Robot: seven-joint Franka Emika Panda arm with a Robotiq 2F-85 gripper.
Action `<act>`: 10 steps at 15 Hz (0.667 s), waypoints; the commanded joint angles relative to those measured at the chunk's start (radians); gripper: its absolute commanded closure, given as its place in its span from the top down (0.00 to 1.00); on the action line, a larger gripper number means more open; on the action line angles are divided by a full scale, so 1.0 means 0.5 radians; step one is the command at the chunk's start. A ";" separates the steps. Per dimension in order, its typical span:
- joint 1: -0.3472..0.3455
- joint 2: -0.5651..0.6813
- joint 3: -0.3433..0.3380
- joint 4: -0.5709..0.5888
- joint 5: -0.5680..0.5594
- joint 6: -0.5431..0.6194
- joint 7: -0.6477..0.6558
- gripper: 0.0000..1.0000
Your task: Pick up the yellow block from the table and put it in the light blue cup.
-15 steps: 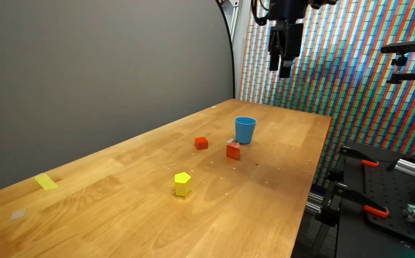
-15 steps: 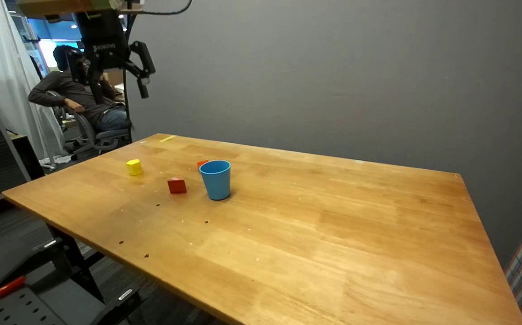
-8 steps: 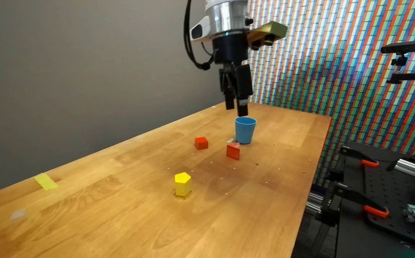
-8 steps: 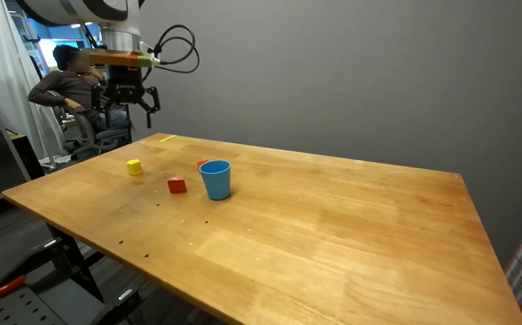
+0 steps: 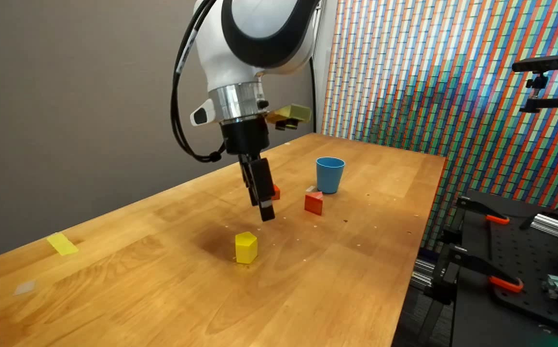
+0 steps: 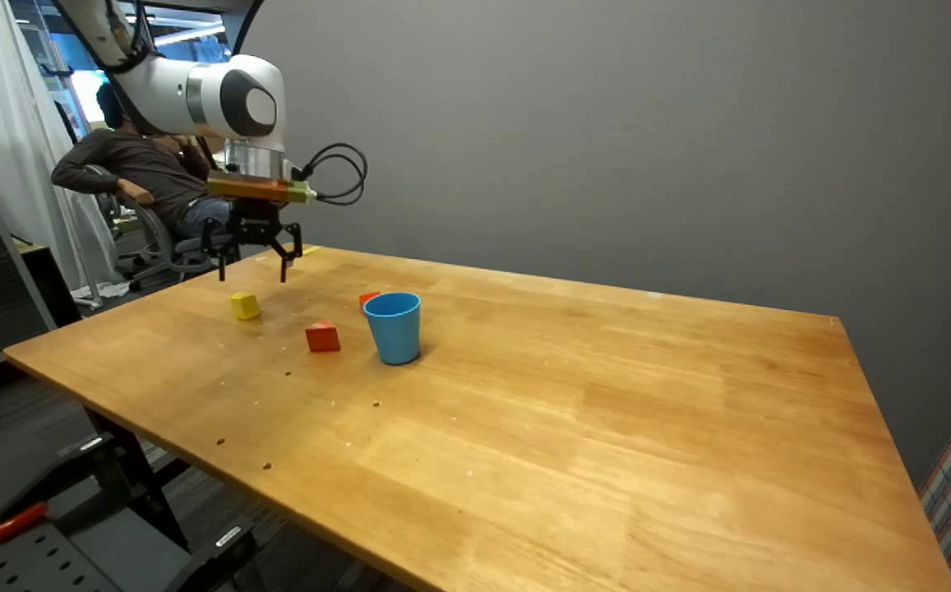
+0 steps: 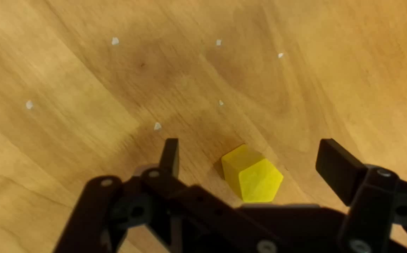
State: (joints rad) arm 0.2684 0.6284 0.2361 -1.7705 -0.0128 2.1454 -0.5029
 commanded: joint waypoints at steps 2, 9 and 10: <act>0.058 0.315 0.008 0.343 -0.126 0.000 0.168 1.00; 0.075 0.398 0.044 0.440 -0.095 -0.098 0.306 1.00; 0.083 0.399 0.050 0.448 -0.092 -0.132 0.325 1.00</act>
State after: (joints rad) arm 0.3019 0.7970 0.2469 -1.6005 -0.0609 2.1285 -0.3794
